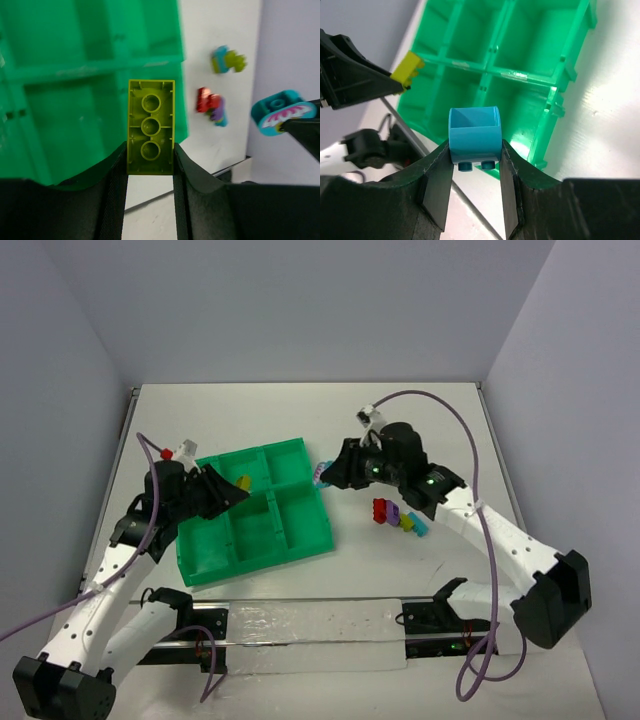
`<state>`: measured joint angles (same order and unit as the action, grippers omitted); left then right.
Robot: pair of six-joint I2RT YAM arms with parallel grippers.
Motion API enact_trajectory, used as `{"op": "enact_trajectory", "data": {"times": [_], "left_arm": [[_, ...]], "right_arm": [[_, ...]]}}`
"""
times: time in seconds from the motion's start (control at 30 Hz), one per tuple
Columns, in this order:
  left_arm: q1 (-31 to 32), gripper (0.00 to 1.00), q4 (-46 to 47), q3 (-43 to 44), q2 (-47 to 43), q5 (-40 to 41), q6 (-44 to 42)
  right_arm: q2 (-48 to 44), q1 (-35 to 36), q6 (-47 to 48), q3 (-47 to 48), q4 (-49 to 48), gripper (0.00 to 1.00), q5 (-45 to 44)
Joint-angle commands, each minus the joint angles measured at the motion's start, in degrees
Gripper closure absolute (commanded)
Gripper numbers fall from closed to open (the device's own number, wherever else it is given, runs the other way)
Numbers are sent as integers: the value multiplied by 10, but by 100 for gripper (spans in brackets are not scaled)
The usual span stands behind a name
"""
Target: Sort the legos into containers by color
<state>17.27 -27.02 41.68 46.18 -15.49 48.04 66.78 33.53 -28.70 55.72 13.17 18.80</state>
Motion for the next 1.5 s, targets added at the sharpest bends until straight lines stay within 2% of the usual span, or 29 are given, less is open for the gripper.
{"op": "enact_trajectory", "data": {"times": [0.0,0.13,0.23,0.33,0.4,0.47,0.5,0.6,0.67,0.73,0.87,1.03,1.17,1.3,1.47], "left_arm": [[13,100,-56,-40,-13,28,-7],[21,100,-35,-73,-23,35,4],[26,100,-26,-79,5,30,9],[41,99,-23,-78,28,46,16],[46,90,-23,-74,35,45,14],[51,77,-23,-72,38,53,13],[53,67,-26,-69,38,61,13],[54,48,-36,-62,33,70,8],[54,31,-38,-55,30,69,7],[54,23,-39,-46,30,65,4],[55,17,-48,-10,33,76,-4],[56,16,-66,90,48,128,-40],[55,16,-59,160,78,130,-69],[59,16,-21,205,124,64,-92],[114,16,27,249,192,44,-89]], "right_arm": [[44,57,26,41,27,100,-90],[78,78,23,51,20,100,-104],[116,93,33,68,25,93,-118],[149,101,33,87,23,64,-117],[159,103,33,93,18,52,-113],[169,106,31,98,14,50,-109],[177,107,31,104,15,46,-109],[198,112,31,120,19,33,-108],[204,113,29,132,20,28,-104],[207,116,30,141,25,25,-104],[193,115,38,154,60,25,-151],[92,82,44,117,89,25,-223],[8,-1,48,67,139,26,-258],[-68,-78,41,-5,166,26,-292],[-90,-159,35,-122,154,23,-230]]}}
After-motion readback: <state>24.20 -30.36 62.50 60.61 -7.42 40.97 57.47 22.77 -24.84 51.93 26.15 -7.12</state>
